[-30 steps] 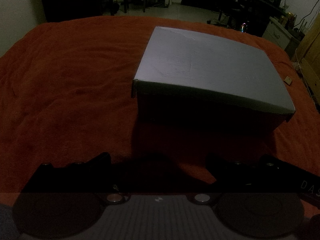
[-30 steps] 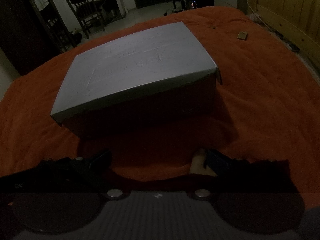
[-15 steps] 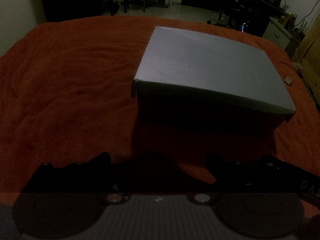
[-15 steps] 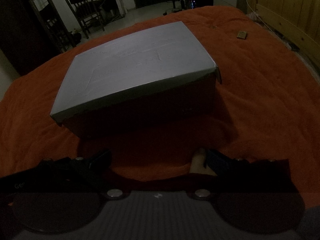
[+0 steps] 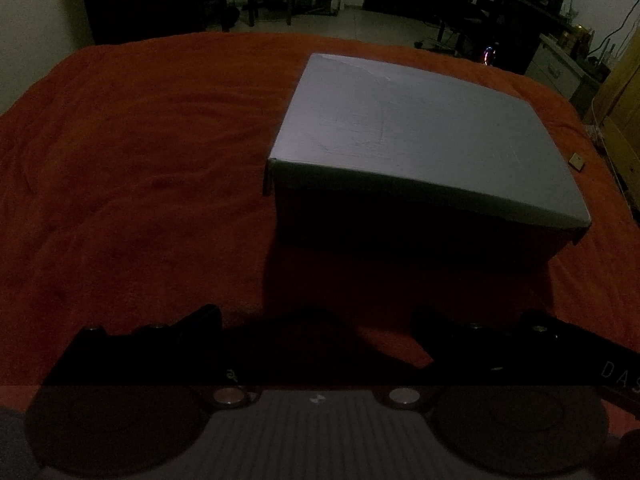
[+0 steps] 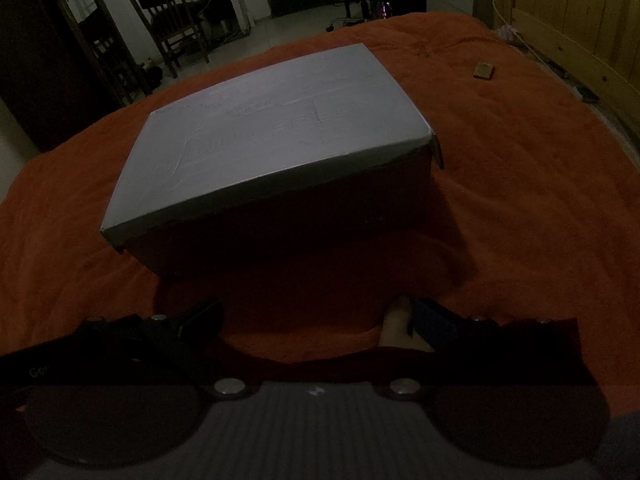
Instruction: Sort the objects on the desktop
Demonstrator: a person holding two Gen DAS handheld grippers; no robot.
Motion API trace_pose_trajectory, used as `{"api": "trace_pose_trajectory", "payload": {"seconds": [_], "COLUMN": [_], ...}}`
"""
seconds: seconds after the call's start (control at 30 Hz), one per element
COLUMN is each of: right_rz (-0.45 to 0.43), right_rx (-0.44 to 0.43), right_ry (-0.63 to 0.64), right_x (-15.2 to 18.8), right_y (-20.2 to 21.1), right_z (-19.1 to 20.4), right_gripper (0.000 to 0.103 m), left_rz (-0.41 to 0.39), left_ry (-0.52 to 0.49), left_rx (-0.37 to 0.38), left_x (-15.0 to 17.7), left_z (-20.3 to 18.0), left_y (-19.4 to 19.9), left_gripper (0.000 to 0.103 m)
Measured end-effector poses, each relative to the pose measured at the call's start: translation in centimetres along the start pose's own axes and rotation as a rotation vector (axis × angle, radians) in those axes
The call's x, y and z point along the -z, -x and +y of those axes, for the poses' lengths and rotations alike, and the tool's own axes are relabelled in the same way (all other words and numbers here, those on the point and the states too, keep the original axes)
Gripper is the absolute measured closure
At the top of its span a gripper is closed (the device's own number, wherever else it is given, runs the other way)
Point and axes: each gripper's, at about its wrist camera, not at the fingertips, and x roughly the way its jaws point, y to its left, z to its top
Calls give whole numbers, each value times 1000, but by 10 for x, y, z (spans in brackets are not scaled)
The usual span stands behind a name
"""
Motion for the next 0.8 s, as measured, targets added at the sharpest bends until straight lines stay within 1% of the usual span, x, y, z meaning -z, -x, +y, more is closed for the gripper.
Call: {"api": "trace_pose_trajectory", "payload": {"seconds": [0.8], "right_rz": [-5], "right_rx": [-6], "right_ry": [-2], "right_x": [-2], "right_y": [0], "right_z": [6], "right_gripper": [0], "left_rz": [6], "left_ry": [10], "left_rx": [4], "left_x": [-3], "left_z": [0], "left_y": [0], "left_gripper": [1]}}
